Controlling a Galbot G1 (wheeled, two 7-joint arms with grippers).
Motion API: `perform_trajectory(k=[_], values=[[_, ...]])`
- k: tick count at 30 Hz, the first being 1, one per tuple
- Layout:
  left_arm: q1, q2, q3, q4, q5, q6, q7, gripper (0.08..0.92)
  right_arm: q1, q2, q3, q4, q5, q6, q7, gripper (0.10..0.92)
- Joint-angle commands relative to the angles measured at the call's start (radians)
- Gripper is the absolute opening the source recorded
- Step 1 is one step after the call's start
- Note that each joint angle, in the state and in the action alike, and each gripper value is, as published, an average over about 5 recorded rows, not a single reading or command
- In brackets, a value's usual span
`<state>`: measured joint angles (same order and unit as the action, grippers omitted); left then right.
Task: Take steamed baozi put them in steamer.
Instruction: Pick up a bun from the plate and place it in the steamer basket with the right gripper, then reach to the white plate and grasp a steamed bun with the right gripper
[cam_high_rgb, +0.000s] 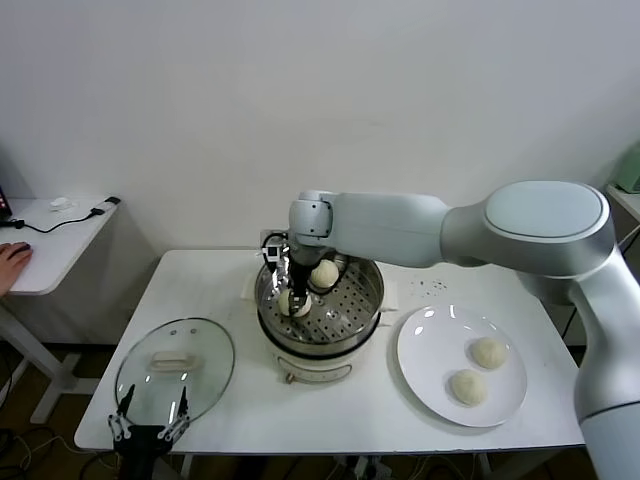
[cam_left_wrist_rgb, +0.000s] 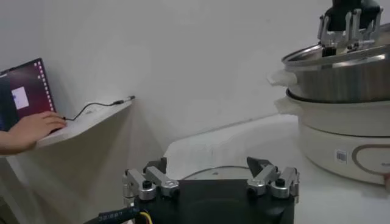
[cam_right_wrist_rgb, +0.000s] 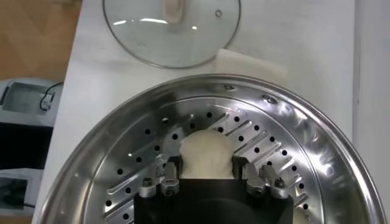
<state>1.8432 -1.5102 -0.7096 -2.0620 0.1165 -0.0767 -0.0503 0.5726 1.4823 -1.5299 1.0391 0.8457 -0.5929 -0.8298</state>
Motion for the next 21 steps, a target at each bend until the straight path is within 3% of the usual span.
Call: perform_trajectory(k=[1, 9, 14, 21], values=[[-0.002, 0.001, 0.001, 0.004, 0.001, 0.001, 0.0, 0.823, -0.023, 0.011, 0.009, -0.025, -0.006, -0.003, 0.004, 0.61], [-0.001, 0.001, 0.002, -0.001, 0.004, 0.002, 0.0, 0.823, 0.054, -0.076, 0.015, 0.077, 0.005, 0.002, -0.005, 0.807], [-0.002, 0.002, 0.002, -0.003, 0.005, 0.002, 0.0, 0.823, 0.19, -0.232, 0.008, 0.223, 0.013, 0.02, -0.034, 0.822], [0.015, 0.013, 0.008, -0.01, 0.003, -0.003, 0.0, 0.823, 0.437, -0.579, -0.125, 0.514, -0.053, 0.116, -0.173, 0.823]])
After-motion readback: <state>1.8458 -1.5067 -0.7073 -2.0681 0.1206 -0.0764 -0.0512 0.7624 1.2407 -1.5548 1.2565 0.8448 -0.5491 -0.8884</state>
